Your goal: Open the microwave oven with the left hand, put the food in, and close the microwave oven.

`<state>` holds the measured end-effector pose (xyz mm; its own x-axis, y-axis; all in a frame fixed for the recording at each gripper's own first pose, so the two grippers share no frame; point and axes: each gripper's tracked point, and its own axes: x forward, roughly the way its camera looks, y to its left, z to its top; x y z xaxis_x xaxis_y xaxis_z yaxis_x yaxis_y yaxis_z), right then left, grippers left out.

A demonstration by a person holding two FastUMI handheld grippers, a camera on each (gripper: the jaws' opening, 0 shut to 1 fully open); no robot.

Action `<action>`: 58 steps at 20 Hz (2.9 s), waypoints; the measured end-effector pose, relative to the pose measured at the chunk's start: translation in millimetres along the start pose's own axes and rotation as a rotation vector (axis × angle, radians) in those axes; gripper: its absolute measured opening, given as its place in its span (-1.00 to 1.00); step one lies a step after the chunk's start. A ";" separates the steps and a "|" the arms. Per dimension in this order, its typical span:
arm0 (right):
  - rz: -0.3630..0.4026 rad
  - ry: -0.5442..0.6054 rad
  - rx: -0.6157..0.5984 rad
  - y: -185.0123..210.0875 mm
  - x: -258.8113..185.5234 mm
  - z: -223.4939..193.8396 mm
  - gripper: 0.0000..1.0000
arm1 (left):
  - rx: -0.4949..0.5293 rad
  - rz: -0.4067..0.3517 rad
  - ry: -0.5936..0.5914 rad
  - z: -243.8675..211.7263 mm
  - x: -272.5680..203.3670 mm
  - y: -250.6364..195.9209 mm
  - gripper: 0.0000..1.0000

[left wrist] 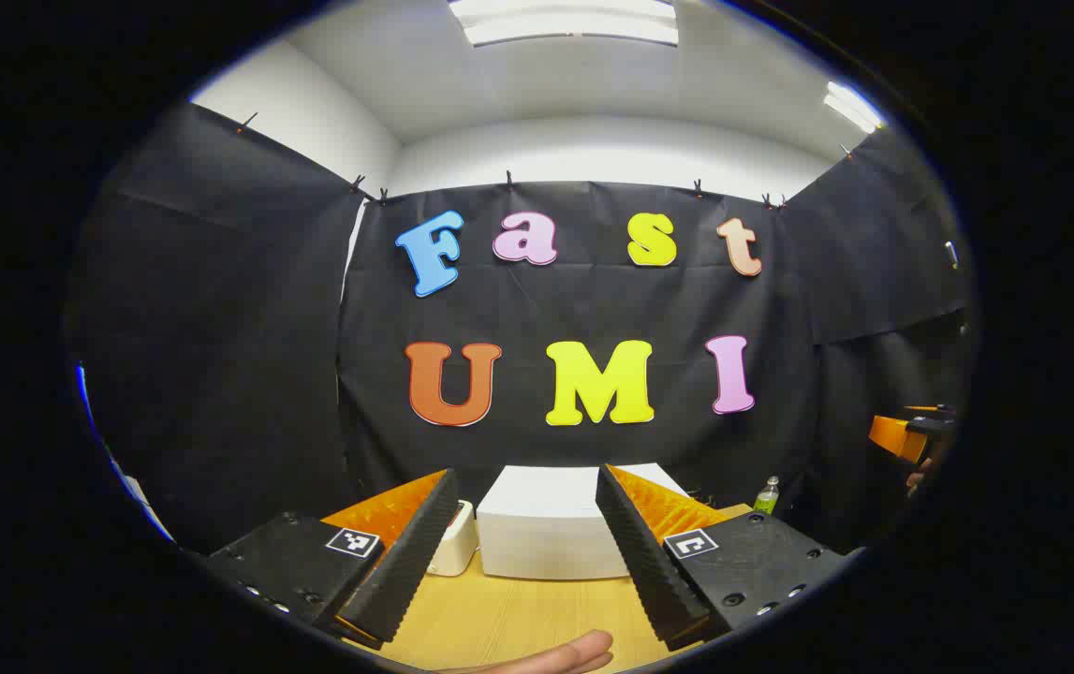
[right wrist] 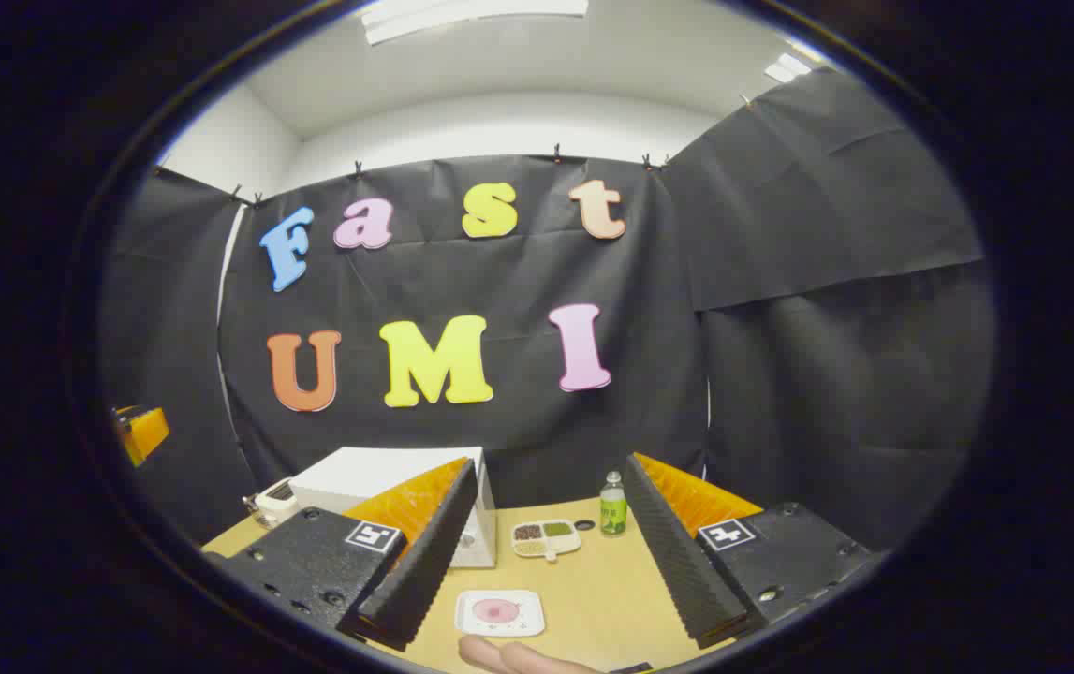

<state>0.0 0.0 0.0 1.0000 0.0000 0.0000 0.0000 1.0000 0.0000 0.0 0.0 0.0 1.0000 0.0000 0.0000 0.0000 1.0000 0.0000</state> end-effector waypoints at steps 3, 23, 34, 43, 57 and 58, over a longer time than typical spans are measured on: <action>0.010 -0.007 -0.008 1.5 -2.8 0.6 1.00 | -0.010 -0.028 0.024 -4.8 -4.4 -7.9 0.66; 0.025 -0.086 -0.071 -12.7 -2.6 -1.2 1.00 | -0.028 -0.007 0.106 -76.6 61.8 -39.1 0.89; 0.059 -0.117 -0.055 -36.2 -11.9 -1.8 1.00 | -0.036 -0.094 0.146 -181.2 169.5 -123.4 0.87; 0.076 -0.085 -0.081 -50.4 4.2 -28.9 0.82 | -0.045 -0.177 0.282 -298.3 229.2 -181.4 0.87; 0.056 0.003 -0.029 -75.3 42.8 -78.4 1.00 | 0.005 -0.135 0.246 -338.1 255.5 -203.1 0.42; 0.055 0.003 -0.025 -75.7 44.0 -79.2 1.00 | -0.005 -0.136 0.247 -339.1 255.5 -203.2 0.40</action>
<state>44.0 -75.7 -79.2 0.9985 0.0553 -0.0035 -0.0554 0.9982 -0.0248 255.5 -203.2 -339.1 0.9604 -0.1353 -0.2435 0.1340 0.9907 -0.0218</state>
